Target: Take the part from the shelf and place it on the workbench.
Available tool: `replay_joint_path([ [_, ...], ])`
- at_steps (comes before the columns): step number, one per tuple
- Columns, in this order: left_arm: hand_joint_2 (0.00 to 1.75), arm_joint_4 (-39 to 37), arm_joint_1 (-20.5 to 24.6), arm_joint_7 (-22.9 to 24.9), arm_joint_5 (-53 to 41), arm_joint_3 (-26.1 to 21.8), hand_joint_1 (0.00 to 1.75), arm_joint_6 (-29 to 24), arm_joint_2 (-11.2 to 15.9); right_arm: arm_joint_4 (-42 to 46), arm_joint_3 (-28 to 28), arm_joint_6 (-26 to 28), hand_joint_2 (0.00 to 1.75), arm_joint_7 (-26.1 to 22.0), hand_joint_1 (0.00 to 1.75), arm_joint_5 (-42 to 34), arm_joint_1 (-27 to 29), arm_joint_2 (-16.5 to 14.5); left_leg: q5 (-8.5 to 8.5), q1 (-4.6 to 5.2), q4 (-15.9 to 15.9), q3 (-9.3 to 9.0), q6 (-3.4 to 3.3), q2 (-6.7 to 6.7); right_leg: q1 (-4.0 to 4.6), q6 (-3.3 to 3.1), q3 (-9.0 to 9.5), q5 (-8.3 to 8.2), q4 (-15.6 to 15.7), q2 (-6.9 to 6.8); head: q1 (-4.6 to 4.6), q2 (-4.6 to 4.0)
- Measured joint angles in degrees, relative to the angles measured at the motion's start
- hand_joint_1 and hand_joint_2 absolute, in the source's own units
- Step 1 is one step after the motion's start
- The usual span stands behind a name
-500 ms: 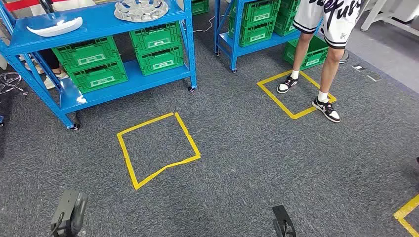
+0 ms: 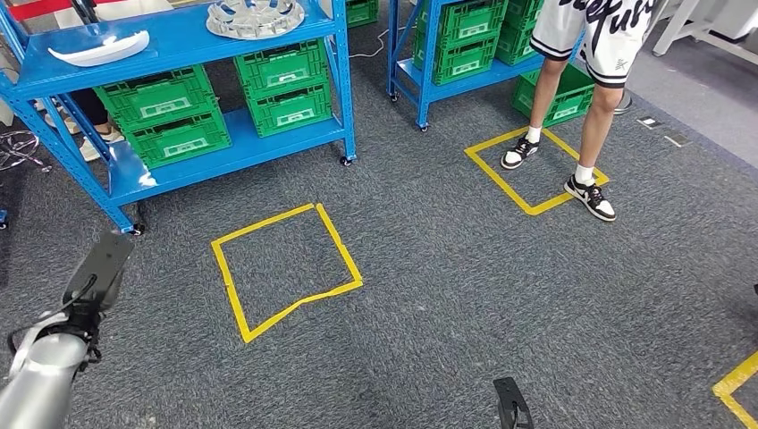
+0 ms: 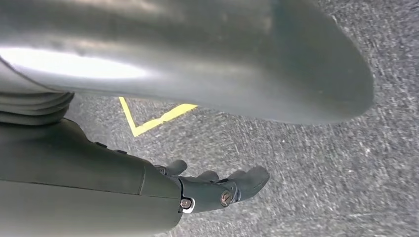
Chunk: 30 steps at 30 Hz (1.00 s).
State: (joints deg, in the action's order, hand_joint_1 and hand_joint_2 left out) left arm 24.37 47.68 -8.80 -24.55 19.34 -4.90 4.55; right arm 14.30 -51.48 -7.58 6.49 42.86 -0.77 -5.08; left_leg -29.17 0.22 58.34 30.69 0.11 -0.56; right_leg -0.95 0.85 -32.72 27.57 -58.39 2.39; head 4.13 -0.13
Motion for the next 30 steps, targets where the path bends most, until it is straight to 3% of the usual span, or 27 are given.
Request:
replay_joint_path([
  [4,0.00,-0.04,5.55,-0.03,-3.03,3.35,0.00,-0.63,0.07,-0.73,-3.75,-0.62,0.00,0.66,0.00,3.35,-0.79,-0.52,-0.01,0.10,0.11,0.05,-0.09,0.00,-0.12,0.14,-0.01,-0.11,0.10,0.02,0.00,0.00],
  [8,0.00,-0.07,11.75,-0.01,-5.99,6.62,0.00,-1.06,0.06,-1.33,-7.88,-1.15,0.00,1.02,0.00,6.79,-1.75,-1.07,0.86,-0.21,-1.43,-0.39,-1.04,0.46,-0.15,0.83,-0.69,0.13,-0.53,-0.49,0.01,0.00],
  [10,0.00,-0.27,14.80,0.11,-7.39,8.23,0.00,-1.27,0.04,-1.65,-9.90,-1.48,0.00,1.32,0.00,8.51,-2.29,-1.22,1.04,-0.39,-2.09,-0.63,-1.27,0.89,-0.12,0.93,-3.68,2.40,-5.90,-1.32,0.10,0.00],
  [12,0.00,-0.58,17.23,0.27,-8.77,9.83,0.00,-1.42,0.08,-1.99,-11.92,-1.76,0.00,1.75,0.00,10.31,-2.54,-1.34,0.69,-0.44,-1.96,-0.67,-1.20,1.22,-0.33,1.12,-8.10,4.62,-13.34,-1.61,0.15,0.00],
  [13,0.00,-0.73,18.24,0.31,-9.46,10.62,0.00,-1.46,0.06,-2.14,-12.89,-1.89,0.00,1.88,0.00,11.21,-2.57,-1.37,0.38,-0.52,-1.80,-0.79,-1.02,1.34,-0.49,1.28,-9.51,4.35,-15.15,-1.66,0.14,0.00],
  [14,0.00,-0.88,19.23,0.33,-10.11,11.43,0.00,-1.50,0.02,-2.28,-13.82,-2.03,0.00,1.95,0.00,12.07,-2.62,-1.39,0.00,-0.69,-1.53,-0.94,-0.73,1.38,-0.69,1.50,-9.88,2.95,-14.78,-1.75,0.15,0.00],
  [16,0.00,-1.16,21.37,0.33,-11.28,12.90,0.00,-1.63,-0.11,-2.59,-15.62,-2.35,0.00,2.11,0.00,13.79,-2.82,-1.49,-1.16,-1.19,-0.60,-1.21,0.17,1.52,-1.17,2.35,-7.95,-1.28,-8.94,-2.30,0.15,0.00],
  [17,0.00,-1.27,22.40,0.32,-11.72,13.48,0.00,-1.74,-0.20,-2.90,-16.37,-2.50,0.00,2.25,0.00,14.54,-2.99,-1.83,-1.83,-1.18,-0.02,-1.06,0.73,1.57,-1.24,2.75,-6.76,-2.31,-6.00,-2.70,0.34,0.00],
  [19,0.00,-1.43,23.90,0.31,-12.20,14.20,0.00,-2.02,-0.33,-3.48,-17.53,-2.66,0.00,2.60,0.00,15.62,-3.36,-2.27,-3.00,-0.81,0.51,-0.81,1.53,1.64,-1.28,1.98,-5.68,-1.64,-3.53,-3.10,0.55,0.00],
  [21,0.00,-1.49,24.62,0.24,-12.31,14.70,0.00,-2.29,-0.52,-3.74,-18.35,-2.70,0.00,2.78,0.00,16.09,-3.62,-2.48,-3.68,-0.58,0.13,-1.34,1.88,1.65,-1.29,0.10,-5.45,-0.44,-3.65,-2.90,0.47,0.00],
  [22,0.00,-1.48,24.83,0.21,-12.32,14.91,0.00,-2.40,-0.64,-3.79,-18.65,-2.72,0.00,2.76,0.00,16.18,-3.66,-2.60,-3.91,-0.63,0.16,-1.76,2.07,1.64,-1.27,-0.42,-5.11,-0.01,-3.68,-2.71,0.35,0.00],
  [24,0.00,-1.49,25.27,0.17,-12.27,15.16,0.00,-2.67,-0.77,-3.84,-19.12,-2.71,0.00,2.75,0.00,16.29,-3.77,-2.76,-4.83,-0.78,3.10,-0.68,2.39,1.46,-1.20,-1.32,-3.97,0.87,-3.59,-2.26,0.15,0.00],
  [25,0.00,-1.57,25.37,0.17,-12.25,15.24,0.00,-2.78,-0.78,-3.85,-19.30,-2.71,0.00,2.75,0.00,16.28,-3.76,-2.79,-5.65,-0.79,6.39,1.25,2.48,1.34,-1.13,-1.64,-3.29,1.33,-3.39,-2.03,0.04,0.00],
  [27,0.00,-1.96,25.23,0.23,-12.19,15.46,0.00,-2.89,-0.78,-3.85,-19.60,-2.68,0.00,2.76,0.00,16.28,-3.73,-2.81,-7.04,-0.67,14.35,7.25,2.38,1.24,-0.82,-2.10,-1.70,2.44,-3.06,-1.59,-0.03,0.00],
  [28,0.00,-2.19,25.03,0.28,-12.18,15.57,0.00,-2.89,-0.77,-3.85,-19.75,-2.67,0.00,2.76,0.00,16.28,-3.66,-2.81,-6.48,-0.57,16.83,9.95,2.07,1.21,-0.56,-2.26,-0.76,3.10,-2.91,-1.35,-0.04,0.00],
  [29,0.00,-2.40,24.85,0.34,-12.17,15.64,0.00,-2.89,-0.76,-3.86,-19.89,-2.65,0.00,2.77,0.00,16.28,-3.57,-2.81,-4.57,-0.38,17.20,11.77,1.52,1.17,-0.24,-2.39,0.33,3.82,-2.72,-1.08,-0.04,0.00],
  [30,0.00,-2.58,24.73,0.39,-12.17,15.68,0.00,-2.89,-0.73,-3.86,-20.00,-2.62,0.00,2.77,0.00,16.28,-3.49,-2.82,-1.35,-0.04,15.22,12.48,0.69,1.07,0.16,-2.50,1.58,4.53,-2.43,-0.82,-0.03,0.00],
])
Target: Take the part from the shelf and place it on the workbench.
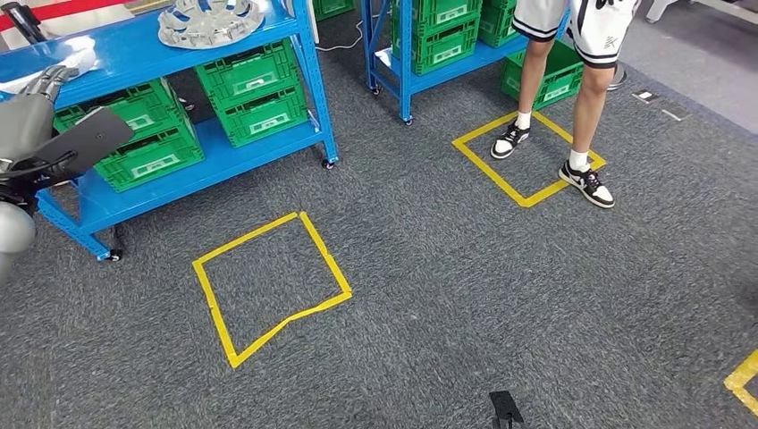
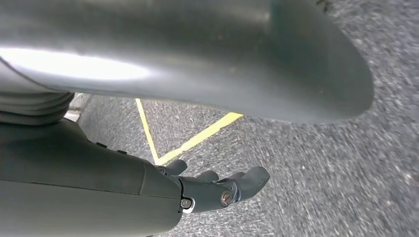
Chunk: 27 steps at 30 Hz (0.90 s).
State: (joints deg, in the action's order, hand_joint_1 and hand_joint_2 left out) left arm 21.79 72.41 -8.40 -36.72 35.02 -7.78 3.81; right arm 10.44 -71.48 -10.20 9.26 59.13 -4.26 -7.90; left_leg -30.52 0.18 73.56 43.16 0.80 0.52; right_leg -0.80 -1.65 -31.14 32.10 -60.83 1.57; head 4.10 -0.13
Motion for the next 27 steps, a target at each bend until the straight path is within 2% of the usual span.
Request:
replay_joint_path([
  [1,0.00,-0.14,-0.04,0.03,0.01,0.02,0.00,0.00,0.07,-0.03,-0.09,0.01,0.00,0.00,0.00,0.00,0.05,-0.06,4.04,0.53,-3.85,-0.20,-1.15,-0.23,0.36,-0.13,1.38,0.68,0.43,0.20,0.00,0.00],
  [2,0.00,-0.32,-0.11,0.07,0.01,0.04,0.00,-0.01,0.14,-0.21,-0.15,0.02,0.00,0.01,0.00,-0.01,0.17,-0.33,7.18,1.03,-7.28,-0.85,-2.51,-0.51,0.55,-0.20,2.69,1.24,1.13,0.33,0.18,-0.01],
  [3,0.00,-0.52,-0.20,0.19,0.01,0.08,0.00,-0.02,0.26,-0.38,-0.18,0.08,0.00,0.01,0.00,-0.01,0.21,-0.50,9.39,1.61,-9.99,-1.81,-3.74,-0.78,0.53,-0.09,3.87,1.57,2.04,0.50,0.31,-0.01],
  [4,0.00,-0.74,-0.25,0.41,0.01,0.13,0.00,-0.05,0.35,-0.56,-0.25,0.10,0.00,0.02,0.00,0.01,0.22,-0.67,10.34,2.12,-11.76,-2.78,-4.70,-0.97,0.21,0.19,4.86,1.74,3.04,0.55,0.33,-0.02],
  [5,0.00,-0.90,-0.20,0.73,-0.09,0.18,0.00,-0.12,0.42,-0.71,-0.32,0.12,0.00,0.03,0.00,0.02,0.18,-0.79,10.05,2.44,-12.51,-3.82,-5.32,-1.00,-0.14,0.56,5.64,1.63,3.96,0.55,0.32,-0.02],
  [6,0.00,-0.94,0.06,1.15,-0.28,0.23,0.00,-0.26,0.48,-0.72,-0.37,0.13,0.00,0.04,0.00,0.04,0.03,-0.75,9.65,2.68,-14.05,-5.23,-5.71,-0.95,-0.30,1.00,6.14,0.98,4.21,0.54,0.16,-0.02],
  [7,0.00,-0.92,0.45,1.63,-0.62,0.28,0.00,-0.53,0.52,-0.73,-0.42,0.09,0.00,0.05,0.00,0.05,-0.06,-0.79,8.80,2.49,-16.33,-7.02,-5.82,-0.86,-0.33,1.24,5.82,-0.14,3.20,0.38,0.05,-0.02],
  [8,0.00,-0.92,0.82,2.11,-1.06,0.35,0.00,-0.89,0.55,-0.75,-0.44,0.09,0.00,0.06,0.00,0.04,-0.15,-0.86,8.01,2.14,-18.57,-9.01,-5.74,-0.81,-0.11,1.36,4.65,-1.79,0.86,0.15,0.21,-0.02],
  [9,0.00,-1.12,1.06,2.69,-1.59,0.49,0.00,-1.24,0.60,-0.78,-0.45,0.11,0.00,0.06,0.00,0.03,-0.20,-0.92,7.23,1.70,-20.67,-11.09,-5.50,-0.76,0.03,1.52,2.59,-3.34,-2.52,-0.10,0.40,-0.02],
  [10,0.00,-1.49,1.02,3.34,-2.15,0.69,0.00,-1.52,0.64,-0.79,-0.47,0.16,0.00,0.06,0.00,-0.02,-0.23,-0.89,6.57,1.25,-22.32,-13.00,-4.98,-0.71,0.01,1.67,0.05,-4.00,-6.11,-0.35,0.55,-0.02],
  [11,0.00,-1.94,0.71,3.95,-2.70,0.95,0.00,-1.66,0.67,-0.80,-0.50,0.21,0.00,0.07,0.00,-0.10,-0.24,-0.84,6.03,0.99,-23.16,-14.54,-4.50,-0.67,-0.06,2.04,-2.42,-3.37,-8.86,-0.56,0.69,-0.02],
  [12,0.00,-2.39,0.35,4.64,-3.29,1.22,0.00,-1.71,0.69,-0.80,-0.56,0.27,0.00,0.08,0.00,-0.19,-0.21,-0.73,5.29,0.69,-23.70,-15.91,-4.02,-0.63,-0.22,2.51,-4.62,-1.53,-10.40,-0.66,0.62,-0.02],
  [13,0.00,-2.72,0.02,5.31,-3.91,1.49,0.00,-1.76,0.69,-0.80,-0.62,0.32,0.00,0.09,0.00,-0.27,-0.14,-0.61,4.40,0.34,-24.00,-17.18,-3.45,-0.61,-0.37,3.04,-6.41,0.84,-10.63,-0.70,0.57,-0.02],
  [14,0.00,-2.98,-0.17,5.97,-4.55,1.77,0.00,-1.81,0.69,-0.80,-0.71,0.34,0.00,0.09,0.00,-0.32,-0.04,-0.49,3.37,-0.06,-24.11,-18.42,-2.85,-0.64,-0.58,3.62,-7.80,2.96,-9.61,-0.76,0.56,-0.02],
  [15,0.00,-3.24,-0.21,6.68,-5.16,2.04,0.00,-1.86,0.70,-0.80,-0.81,0.36,0.00,0.08,0.00,-0.34,0.07,-0.39,2.28,-0.49,-24.08,-19.66,-2.26,-0.69,-0.87,4.20,-8.67,3.80,-7.59,-0.87,0.56,-0.02],
  [16,0.00,-3.58,-0.25,7.34,-5.65,2.33,0.00,-1.90,0.72,-0.80,-0.90,0.36,0.00,0.07,0.00,-0.35,0.21,-0.31,1.02,-0.92,-23.97,-21.02,-1.63,-0.72,-1.30,4.88,-9.14,2.42,-4.50,-1.14,0.61,-0.02],
  [17,0.00,-4.00,-0.37,7.90,-5.99,2.62,0.00,-1.90,0.74,-0.85,-0.97,0.36,0.00,0.06,0.00,-0.36,0.47,-0.32,-0.40,-1.07,-23.71,-22.26,-0.97,-0.71,-1.81,5.58,-9.30,-2.12,-0.88,-1.76,0.66,-0.02],
  [18,0.00,-4.44,-0.58,8.37,-6.21,2.90,0.00,-1.90,0.79,-0.93,-1.03,0.33,0.00,0.05,0.00,-0.36,0.61,-0.37,-1.82,-1.19,-23.21,-23.31,-0.43,-0.76,-2.15,5.63,-9.40,-6.43,1.73,-2.55,0.69,-0.02],
  [19,0.00,-4.80,-0.74,8.80,-6.36,3.10,0.00,-1.90,1.01,-1.03,-1.05,0.28,0.00,0.05,0.00,-0.37,0.65,-0.43,-3.16,-1.17,-22.80,-24.02,0.09,-0.79,-2.31,5.20,-9.47,-10.15,3.11,-3.08,0.55,-0.02],
  [20,0.00,-4.96,-0.84,9.12,-6.46,3.23,0.00,-1.94,1.24,-1.12,-1.07,0.24,0.00,0.07,0.00,-0.37,0.61,-0.49,-4.15,-1.12,-22.50,-24.64,0.55,-0.81,-2.26,4.42,-9.55,-12.01,3.21,-3.39,0.40,-0.02],
  [21,0.00,-4.96,-0.71,9.41,-6.53,3.29,0.00,-2.04,1.49,-1.16,-1.08,0.17,0.00,0.07,0.00,-0.36,0.37,-0.48,-4.45,-1.27,-21.85,-24.81,0.92,-0.85,-2.07,3.37,-9.57,-11.06,2.31,-3.38,0.16,-0.02],
  [22,0.00,-4.88,-0.38,9.67,-6.56,3.30,0.00,-2.16,1.76,-1.16,-1.08,0.11,0.00,0.09,0.00,-0.36,0.16,-0.44,-3.88,-1.39,-20.18,-24.13,1.31,-0.84,-2.01,2.64,-9.28,-10.34,1.86,-3.10,-0.02,-0.02],
  [23,0.00,-4.79,-0.08,9.86,-6.57,3.31,0.00,-2.29,1.91,-1.16,-1.09,0.04,0.00,0.08,0.00,-0.33,0.03,-0.40,-2.50,-1.55,-17.01,-22.55,1.61,-0.82,-2.03,2.10,-8.75,-9.59,1.87,-3.00,-0.09,-0.02],
  [25,0.00,-5.04,-0.04,10.37,-6.57,3.34,0.00,-2.45,2.47,-1.15,-1.11,-0.17,0.00,0.06,0.00,-0.32,-0.08,-0.32,-0.23,-1.70,-7.81,-16.62,2.06,-0.80,-2.16,1.37,-6.64,-8.33,2.71,-2.60,-0.18,-0.02],
  [26,0.00,-5.32,-0.50,10.57,-6.56,3.36,0.00,-2.47,2.83,-1.15,-1.14,-0.31,0.00,0.05,0.00,-0.32,-0.03,-0.31,-0.77,-1.71,-3.97,-13.48,2.16,-0.77,-2.17,1.27,-5.25,-7.67,3.35,-2.32,-0.25,-0.02],
  [27,0.00,-5.63,-1.07,10.78,-6.55,3.37,0.00,-2.48,3.19,-1.15,-1.17,-0.43,0.00,0.07,0.00,-0.32,0.03,-0.30,-2.73,-1.70,-1.55,-10.69,2.17,-0.76,-2.16,1.28,-3.70,-7.00,4.03,-1.96,-0.27,-0.02],
])
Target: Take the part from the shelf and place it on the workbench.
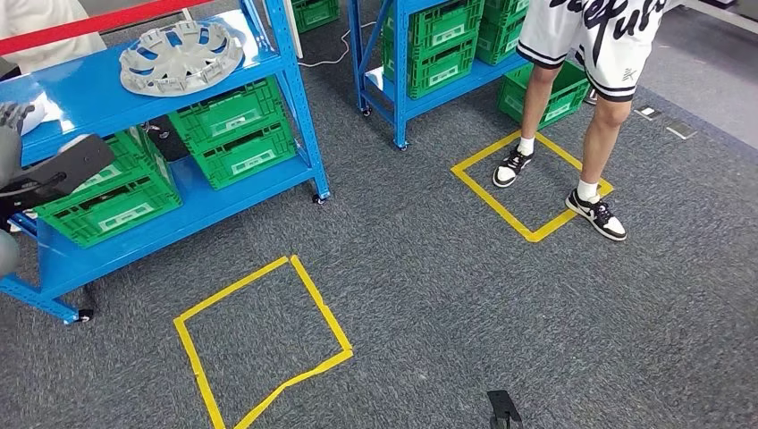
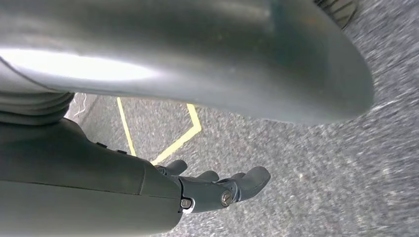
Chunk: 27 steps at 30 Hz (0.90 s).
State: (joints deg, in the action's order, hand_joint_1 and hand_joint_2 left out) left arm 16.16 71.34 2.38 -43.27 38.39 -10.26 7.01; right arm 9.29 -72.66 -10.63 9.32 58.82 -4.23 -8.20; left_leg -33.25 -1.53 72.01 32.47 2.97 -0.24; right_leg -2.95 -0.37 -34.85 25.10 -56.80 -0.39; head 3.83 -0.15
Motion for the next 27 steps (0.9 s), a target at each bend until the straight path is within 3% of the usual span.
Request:
replay_joint_path([
  [2,0.00,-0.43,-0.78,0.23,0.01,0.01,0.00,-0.02,0.63,0.00,-0.13,-0.25,0.00,0.00,0.00,-0.01,0.16,0.00,-5.53,0.08,0.62,4.40,-0.33,0.01,0.13,0.10,3.06,1.45,1.12,0.61,-0.05,0.00],
  [3,0.00,-0.54,-0.87,0.32,0.02,0.01,0.00,-0.05,0.95,0.00,-0.19,-0.37,0.00,-0.02,0.00,-0.02,0.21,0.00,-7.07,0.19,-0.77,5.92,-0.62,0.02,0.23,0.15,4.46,2.25,1.48,0.83,-0.08,0.00],
  [4,0.00,-0.64,-0.85,0.37,0.04,0.01,0.00,-0.09,1.31,0.00,-0.23,-0.48,0.00,-0.04,0.00,-0.02,0.25,0.00,-6.39,0.34,-3.22,6.95,-1.02,0.04,0.31,0.22,5.81,3.15,1.72,1.01,-0.08,0.00],
  [5,0.00,-0.74,-0.88,0.41,0.06,0.01,0.00,-0.11,1.68,-0.01,-0.25,-0.57,0.00,-0.07,0.00,-0.02,0.30,-0.01,-2.67,0.57,-6.54,7.48,-1.55,0.14,0.33,0.27,6.87,4.06,1.91,1.16,-0.08,0.00],
  [7,0.00,-1.09,-1.00,0.44,0.08,0.02,0.00,-0.17,2.32,-0.06,-0.28,-0.63,0.00,-0.10,0.00,-0.02,0.27,-0.04,8.44,1.36,-13.63,8.07,-2.53,0.37,0.50,0.73,8.87,5.99,1.87,1.53,-0.29,0.00],
  [8,0.00,-1.16,-1.05,0.45,0.08,0.03,0.00,-0.22,2.59,-0.07,-0.30,-0.65,0.00,-0.10,0.00,-0.02,0.24,-0.03,12.35,1.64,-15.70,8.06,-2.81,0.38,0.61,1.05,9.76,6.85,1.87,1.66,-0.38,0.00],
  [9,0.00,-1.14,-0.95,0.45,0.08,0.04,0.00,-0.27,2.73,-0.08,-0.31,-0.66,0.00,-0.12,0.00,-0.02,0.17,0.00,14.00,1.79,-16.66,7.93,-2.91,0.25,0.83,1.47,10.54,7.29,1.44,1.76,-0.48,0.00],
  [10,0.00,-0.99,-0.69,0.46,0.11,0.05,0.00,-0.33,2.81,-0.07,-0.32,-0.66,0.00,-0.13,0.00,-0.02,0.07,0.09,13.79,1.72,-16.40,7.28,-3.02,-0.04,0.92,1.83,10.94,7.42,0.75,1.76,-0.46,0.00],
  [12,0.00,-0.71,0.11,0.45,0.31,0.06,0.00,-0.45,2.87,-0.05,-0.33,-0.68,0.00,-0.17,0.00,-0.02,-0.13,0.30,13.02,1.62,-15.98,5.78,-3.54,-0.41,0.98,2.21,9.71,6.79,-3.52,1.30,-0.33,0.00],
  [14,0.00,-0.66,0.58,0.45,0.57,0.06,0.00,-0.50,2.91,-0.04,-0.34,-0.73,0.00,-0.19,0.00,0.05,-0.48,0.44,11.71,1.84,-15.70,4.27,-4.26,-0.59,1.03,2.24,5.49,7.67,-10.34,0.84,-0.26,0.00],
  [16,0.00,-0.67,0.51,0.43,0.72,0.06,0.00,-0.50,2.91,-0.04,-0.34,-0.78,0.00,-0.18,0.00,0.19,-0.67,0.49,10.21,2.17,-15.57,2.77,-4.81,-0.83,1.48,2.10,0.39,11.49,-15.53,0.74,-0.20,0.00],
  [17,0.00,-0.67,0.42,0.40,0.75,0.06,0.00,-0.50,2.91,-0.04,-0.34,-0.82,0.00,-0.18,0.00,0.26,-0.68,0.54,9.40,2.32,-15.51,1.91,-4.97,-0.98,1.76,1.97,-1.53,13.43,-16.24,0.74,-0.17,0.00],
  [18,0.00,-0.67,0.38,0.38,0.76,0.06,0.00,-0.50,2.93,-0.04,-0.34,-0.89,0.00,-0.18,0.00,0.30,-0.65,0.60,8.59,2.45,-15.42,1.00,-5.05,-1.14,2.03,1.75,-2.71,14.32,-15.44,0.74,-0.15,0.00],
  [19,0.00,-0.67,0.37,0.35,0.76,0.05,0.00,-0.50,2.95,-0.04,-0.34,-1.00,0.00,-0.19,0.00,0.35,-0.62,0.66,7.74,2.55,-15.29,0.04,-5.06,-1.25,2.27,1.49,-3.16,13.50,-13.18,0.74,-0.13,0.00],
  [22,0.00,-0.74,0.33,0.23,0.69,0.05,0.00,-0.48,2.98,-0.04,-0.34,-1.28,0.00,-0.21,0.00,0.46,-0.45,0.78,5.17,2.83,-14.71,-2.16,-4.67,-1.56,2.81,0.49,-2.45,3.70,-4.05,0.79,-0.12,0.00],
  [23,0.00,-0.73,0.33,0.19,0.63,0.04,0.00,-0.45,2.99,-0.04,-0.34,-1.32,0.00,-0.21,0.00,0.47,-0.47,0.78,4.35,2.93,-14.60,-2.47,-4.42,-1.71,2.90,0.19,-2.05,1.50,-2.63,0.81,-0.16,0.00],
  [24,0.00,-0.71,0.37,0.14,0.56,0.04,0.00,-0.43,3.05,-0.04,-0.34,-1.34,0.00,-0.20,0.00,0.47,-0.48,0.78,3.93,3.03,-14.14,-3.01,-4.14,-1.89,2.94,-0.11,-1.78,0.76,-2.20,0.84,-0.19,0.00],
  [27,0.00,-0.48,0.63,0.02,0.40,0.03,0.00,-0.36,3.30,-0.04,-0.34,-1.37,0.00,-0.14,0.00,0.41,-0.57,0.75,3.52,3.06,-12.09,-3.34,-3.27,-1.67,2.54,-1.19,0.15,1.07,-1.87,0.80,-0.33,0.00],
])
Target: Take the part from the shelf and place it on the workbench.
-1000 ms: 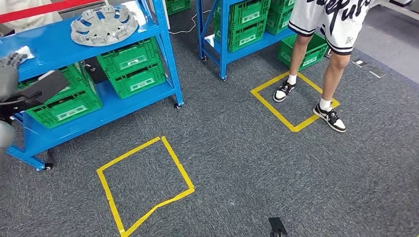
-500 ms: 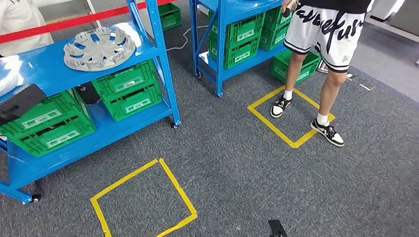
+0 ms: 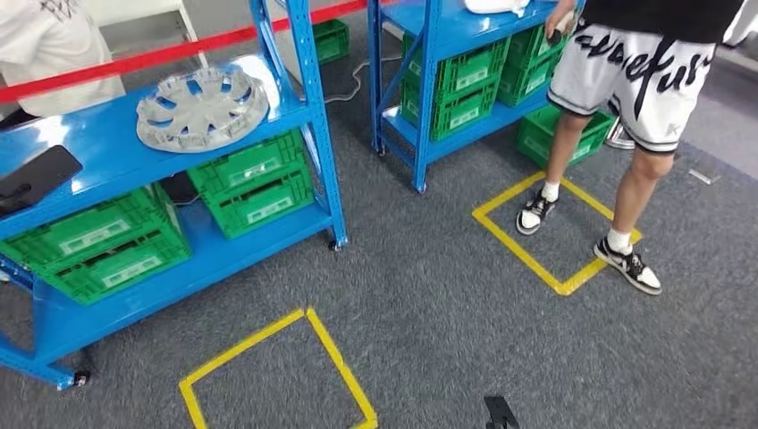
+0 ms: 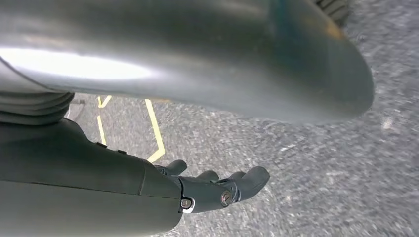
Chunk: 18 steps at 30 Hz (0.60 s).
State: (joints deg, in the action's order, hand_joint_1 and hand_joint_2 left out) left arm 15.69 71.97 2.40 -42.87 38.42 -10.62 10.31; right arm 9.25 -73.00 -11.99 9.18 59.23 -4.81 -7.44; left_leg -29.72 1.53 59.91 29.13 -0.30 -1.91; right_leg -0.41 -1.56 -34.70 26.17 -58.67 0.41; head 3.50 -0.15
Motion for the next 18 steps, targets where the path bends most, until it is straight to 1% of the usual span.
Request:
replay_joint_path([
  [1,0.00,0.05,0.11,-0.02,-0.03,0.00,0.00,0.01,0.03,0.00,0.00,-0.01,0.00,0.02,0.00,-0.02,-0.04,-0.01,-0.28,-0.10,1.92,1.02,0.36,0.35,-0.15,-0.29,0.77,0.27,0.02,-0.03,-0.04,0.00],
  [2,0.00,0.07,0.14,0.00,-0.07,0.00,0.00,0.06,0.07,0.00,0.00,-0.01,0.00,0.02,0.00,-0.03,-0.08,0.00,-0.92,-0.31,4.86,2.83,0.78,0.72,-0.25,-0.43,1.35,0.64,0.05,-0.04,-0.10,0.00],
  [4,0.00,0.01,-0.03,0.19,-0.19,0.00,0.00,0.27,0.07,0.00,0.00,-0.01,0.00,0.03,0.00,-0.01,-0.09,0.04,-3.32,-0.89,11.52,7.92,1.53,1.23,-0.40,-0.49,2.37,1.71,0.05,-0.01,-0.15,0.00],
  [5,0.00,-0.03,-0.21,0.33,-0.27,0.00,0.00,0.38,0.08,0.00,0.00,-0.01,0.00,0.03,0.00,0.02,-0.05,0.05,-4.46,-1.13,13.44,10.17,1.80,1.35,-0.46,-0.45,2.93,2.32,0.05,0.00,-0.17,0.00],
  [6,0.00,-0.06,-0.35,0.46,-0.35,0.00,0.00,0.44,0.11,0.00,0.00,-0.02,0.00,0.04,0.00,0.05,0.01,0.06,-4.76,-1.28,13.64,11.63,1.92,1.46,-0.50,-0.39,3.61,2.96,0.05,0.00,-0.17,0.00],
  [7,0.00,-0.08,-0.43,0.54,-0.43,0.00,0.00,0.45,0.19,0.00,0.00,-0.04,0.00,0.04,0.00,0.08,0.07,0.05,-3.76,-1.35,12.00,12.20,1.88,1.53,-0.53,-0.31,4.40,3.64,0.05,0.00,-0.17,0.00],
  [8,0.00,-0.08,-0.46,0.57,-0.47,0.00,0.00,0.45,0.30,0.00,0.00,-0.08,0.00,0.03,0.00,0.10,0.12,0.04,-1.35,-1.34,8.84,12.01,1.66,1.58,-0.54,-0.19,5.27,4.36,0.07,0.00,-0.17,0.00],
  [9,0.00,-0.11,-0.46,0.56,-0.49,0.00,0.00,0.45,0.45,-0.01,0.00,-0.13,0.00,0.01,0.00,0.12,0.18,0.01,2.44,-1.23,4.87,11.48,1.29,1.67,-0.56,-0.04,6.00,5.05,0.11,0.01,-0.21,0.00],
  [10,0.00,-0.19,-0.48,0.56,-0.51,-0.01,0.00,0.45,0.67,-0.02,0.00,-0.18,0.00,-0.01,0.00,0.14,0.18,-0.04,5.48,-1.00,1.66,10.95,0.95,1.73,-0.57,0.22,6.66,5.70,0.19,0.09,-0.28,0.00],
  [11,0.00,-0.23,-0.52,0.56,-0.51,-0.01,0.00,0.46,0.85,-0.03,0.00,-0.24,0.00,-0.02,0.00,0.14,0.13,-0.07,7.56,-0.74,-0.52,10.44,0.65,1.77,-0.60,0.57,7.19,6.32,0.43,0.12,-0.36,0.00],
  [12,0.00,-0.25,-0.61,0.57,-0.52,-0.01,0.00,0.45,1.02,-0.04,-0.01,-0.27,0.00,-0.06,0.00,0.14,0.08,-0.10,8.47,-0.53,-1.76,10.04,0.35,1.75,-0.62,0.94,7.77,6.63,0.49,0.12,-0.44,0.00],
  [13,0.00,-0.23,-0.65,0.59,-0.52,-0.02,0.00,0.44,1.17,-0.04,-0.01,-0.31,0.00,-0.13,0.00,0.13,-0.01,-0.10,7.86,-0.40,-1.99,9.44,0.08,1.65,-0.60,1.35,8.32,6.58,0.52,0.11,-0.46,0.00],
  [14,0.00,-0.13,-0.68,0.60,-0.52,-0.02,0.00,0.43,1.21,-0.04,-0.02,-0.34,0.00,-0.22,0.00,0.12,-0.06,-0.05,7.52,-0.50,-2.39,8.56,-0.26,1.55,-0.61,1.64,8.47,6.35,0.04,0.02,-0.43,0.00],
  [15,0.00,-0.06,-0.68,0.61,-0.53,-0.02,0.00,0.40,1.28,-0.03,-0.02,-0.36,0.00,-0.36,0.00,0.11,-0.08,0.00,7.20,-0.62,-2.78,7.67,-0.62,1.45,-0.57,1.85,8.10,5.60,-1.48,-0.02,-0.39,0.00],
  [16,0.00,-0.03,-0.64,0.62,-0.54,-0.03,0.00,0.40,1.32,-0.03,-0.02,-0.38,0.00,-0.47,0.00,0.11,-0.13,0.04,6.80,-0.74,-2.98,6.74,-0.96,1.42,-0.57,2.03,6.72,4.85,-3.91,-0.04,-0.33,0.00],
  [17,0.00,-0.01,-0.68,0.66,-0.54,-0.04,0.00,0.39,1.35,-0.02,-0.02,-0.39,0.00,-0.53,0.00,0.11,-0.20,0.07,6.28,-0.82,-3.15,5.92,-1.23,1.38,-0.57,2.17,4.43,4.65,-7.36,-0.06,-0.31,0.00],
  [18,0.00,-0.02,-0.77,0.69,-0.54,-0.05,0.00,0.39,1.36,-0.02,-0.02,-0.40,0.00,-0.57,0.00,0.11,-0.22,0.07,5.63,-0.80,-3.18,5.21,-1.45,1.34,-0.55,2.31,1.70,5.26,-10.96,-0.08,-0.29,0.00],
])
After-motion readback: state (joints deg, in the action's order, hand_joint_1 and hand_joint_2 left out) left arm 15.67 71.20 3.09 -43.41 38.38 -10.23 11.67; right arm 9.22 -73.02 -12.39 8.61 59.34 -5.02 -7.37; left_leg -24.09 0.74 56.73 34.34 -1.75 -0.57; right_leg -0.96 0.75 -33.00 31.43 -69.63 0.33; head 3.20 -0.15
